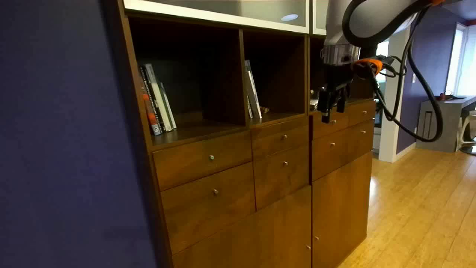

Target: Open the second to last right role bottom drawer

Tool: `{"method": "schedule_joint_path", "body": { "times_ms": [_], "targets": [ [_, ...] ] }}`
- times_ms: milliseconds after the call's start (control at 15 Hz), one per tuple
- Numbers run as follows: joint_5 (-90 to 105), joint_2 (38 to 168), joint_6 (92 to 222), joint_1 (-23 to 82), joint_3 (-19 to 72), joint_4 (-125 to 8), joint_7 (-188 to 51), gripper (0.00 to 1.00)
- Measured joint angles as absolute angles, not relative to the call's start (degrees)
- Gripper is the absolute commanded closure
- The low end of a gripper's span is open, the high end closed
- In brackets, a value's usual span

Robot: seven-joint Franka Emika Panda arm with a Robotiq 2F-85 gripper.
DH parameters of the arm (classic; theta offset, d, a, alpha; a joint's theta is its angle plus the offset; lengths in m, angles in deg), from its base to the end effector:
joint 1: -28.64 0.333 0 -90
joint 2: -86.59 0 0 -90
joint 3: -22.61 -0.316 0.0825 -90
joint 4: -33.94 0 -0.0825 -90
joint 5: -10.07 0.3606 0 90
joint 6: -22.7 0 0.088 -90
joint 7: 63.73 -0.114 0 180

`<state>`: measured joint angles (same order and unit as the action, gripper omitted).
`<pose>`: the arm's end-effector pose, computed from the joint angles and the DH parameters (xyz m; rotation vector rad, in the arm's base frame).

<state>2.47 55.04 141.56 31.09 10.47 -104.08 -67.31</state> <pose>0.3739 0.0993 0.5261 2.9025 0.3283 0.3447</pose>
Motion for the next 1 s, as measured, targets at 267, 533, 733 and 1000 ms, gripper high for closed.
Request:
{"method": "schedule_joint_path", "body": {
  "times_ms": [267, 533, 733, 1000],
  "targets": [
    [2.5, 55.1, 141.6, 31.1, 10.5, -104.1, -67.3, 0.00],
    [2.5, 55.1, 141.6, 31.1, 10.5, -104.1, -67.3, 0.00],
    [2.5, 55.1, 141.6, 31.2, 10.8, -104.1, -67.3, 0.00],
    [2.5, 56.8, 144.8, 30.4, 15.4, -104.1, -66.3, 0.00]
  ]
}}
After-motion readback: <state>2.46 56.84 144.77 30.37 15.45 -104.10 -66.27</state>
